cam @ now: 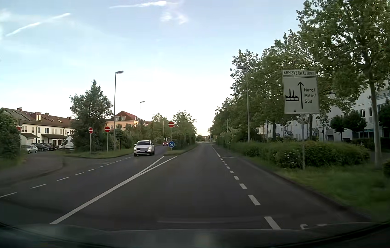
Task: Follow the waypoints while adhering to traffic rules and regulations
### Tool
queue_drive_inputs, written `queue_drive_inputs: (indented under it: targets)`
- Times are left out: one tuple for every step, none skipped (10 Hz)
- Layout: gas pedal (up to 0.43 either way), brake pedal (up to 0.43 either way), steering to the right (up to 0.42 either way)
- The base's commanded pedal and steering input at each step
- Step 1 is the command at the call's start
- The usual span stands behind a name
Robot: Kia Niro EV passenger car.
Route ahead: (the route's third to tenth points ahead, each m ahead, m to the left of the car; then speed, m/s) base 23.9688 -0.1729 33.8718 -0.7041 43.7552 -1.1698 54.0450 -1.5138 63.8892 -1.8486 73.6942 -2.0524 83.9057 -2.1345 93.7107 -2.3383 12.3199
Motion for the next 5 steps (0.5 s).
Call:
queue_drive_inputs:
  targets:
    - [0.087,0.0,0.005]
    - [0.087,0.0,0.005]
    - [0.087,0.0,0.005]
    - [0.087,0.0,0.005]
    - [0.087,0.0,0.005]
